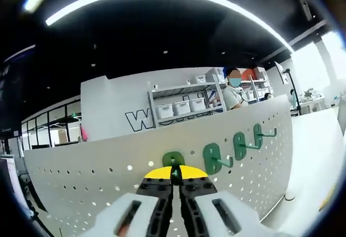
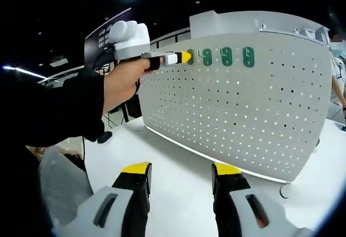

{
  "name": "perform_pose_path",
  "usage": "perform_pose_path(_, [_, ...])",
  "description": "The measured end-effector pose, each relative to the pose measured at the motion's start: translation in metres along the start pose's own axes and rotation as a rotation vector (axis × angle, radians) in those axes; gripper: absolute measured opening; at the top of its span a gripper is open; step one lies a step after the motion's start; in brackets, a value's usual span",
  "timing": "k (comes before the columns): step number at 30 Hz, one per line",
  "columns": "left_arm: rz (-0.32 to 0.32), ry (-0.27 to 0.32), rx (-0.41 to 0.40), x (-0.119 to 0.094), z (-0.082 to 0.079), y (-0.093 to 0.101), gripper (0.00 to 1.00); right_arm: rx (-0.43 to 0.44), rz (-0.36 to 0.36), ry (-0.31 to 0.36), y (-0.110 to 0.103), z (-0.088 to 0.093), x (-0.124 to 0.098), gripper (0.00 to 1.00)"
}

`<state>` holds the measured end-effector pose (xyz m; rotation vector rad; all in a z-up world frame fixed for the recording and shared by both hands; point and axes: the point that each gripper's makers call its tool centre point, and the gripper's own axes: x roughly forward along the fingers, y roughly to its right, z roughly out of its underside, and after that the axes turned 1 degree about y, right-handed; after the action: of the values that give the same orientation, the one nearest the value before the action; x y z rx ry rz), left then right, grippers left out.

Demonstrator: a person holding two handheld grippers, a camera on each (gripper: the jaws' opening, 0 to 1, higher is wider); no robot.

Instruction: Insert the hook assembly into the mounting plate slot until the hook locks in place.

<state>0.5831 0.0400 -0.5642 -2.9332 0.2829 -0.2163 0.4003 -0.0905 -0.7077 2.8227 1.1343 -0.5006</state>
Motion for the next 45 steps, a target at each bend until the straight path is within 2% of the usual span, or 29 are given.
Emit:
perform_pose_path(8, [-0.016, 0.000, 0.025, 0.0021, 0.0000, 0.0007, 0.03, 0.004, -0.004, -0.006, 0.0000, 0.0025, 0.0009, 0.42])
perform_pose_path(10, [-0.028, -0.002, 0.081, 0.0018, -0.0010, 0.0014, 0.03, 0.006, -0.005, -0.005, 0.0000, 0.0028, 0.0012, 0.42])
perform_pose_path(12, [-0.032, -0.001, 0.050, 0.0014, -0.0004, 0.0016, 0.03, 0.006, -0.006, -0.008, 0.0001, 0.0040, 0.0018, 0.42])
perform_pose_path(13, [-0.033, -0.003, 0.062, 0.0017, -0.0005, 0.0020, 0.03, 0.006, -0.006, -0.008, 0.0001, 0.0042, 0.0019, 0.42])
perform_pose_path(15, [-0.046, -0.002, 0.146, 0.0013, -0.0028, 0.0019, 0.03, 0.009, -0.008, -0.009, -0.0002, 0.0051, 0.0018, 0.41])
perform_pose_path(17, [-0.046, -0.003, 0.131, 0.0020, -0.0011, 0.0031, 0.03, 0.010, -0.008, -0.010, 0.0002, 0.0056, 0.0015, 0.41])
perform_pose_path(20, [-0.057, -0.010, 0.198, 0.0019, -0.0015, 0.0046, 0.03, 0.012, -0.007, -0.009, 0.0013, 0.0056, 0.0009, 0.41])
perform_pose_path(23, [-0.062, -0.012, 0.183, 0.0029, -0.0017, 0.0041, 0.03, 0.014, -0.006, -0.008, 0.0021, 0.0057, 0.0006, 0.41])
perform_pose_path(24, [-0.066, -0.015, 0.193, 0.0030, -0.0017, 0.0046, 0.03, 0.013, -0.006, -0.009, 0.0020, 0.0059, 0.0006, 0.41])
perform_pose_path(25, [-0.075, -0.011, 0.238, 0.0030, -0.0029, 0.0053, 0.03, 0.013, -0.007, -0.010, 0.0020, 0.0059, 0.0006, 0.41])
perform_pose_path(28, [-0.087, -0.025, 0.215, 0.0039, 0.0022, 0.0046, 0.04, 0.014, -0.009, -0.010, 0.0012, 0.0059, 0.0002, 0.41])
perform_pose_path(30, [-0.090, -0.013, 0.248, 0.0040, 0.0009, 0.0061, 0.04, 0.012, -0.008, -0.009, 0.0014, 0.0055, -0.0008, 0.41])
perform_pose_path(35, [-0.086, 0.001, 0.172, 0.0038, 0.0007, 0.0032, 0.04, 0.018, 0.001, -0.012, 0.0051, 0.0073, -0.0024, 0.41])
perform_pose_path(37, [-0.079, 0.019, 0.102, 0.0029, 0.0010, 0.0029, 0.04, 0.019, 0.000, -0.014, 0.0050, 0.0079, -0.0017, 0.41])
perform_pose_path(39, [-0.072, 0.025, 0.078, 0.0019, 0.0009, 0.0022, 0.05, 0.017, -0.002, -0.015, 0.0039, 0.0078, -0.0010, 0.41])
perform_pose_path(41, [-0.054, 0.017, 0.016, 0.0026, 0.0027, 0.0026, 0.06, 0.015, -0.004, -0.016, 0.0030, 0.0076, -0.0007, 0.41])
perform_pose_path(45, [-0.037, 0.009, -0.017, 0.0021, 0.0020, 0.0014, 0.07, 0.012, -0.005, -0.016, 0.0017, 0.0069, -0.0002, 0.41])
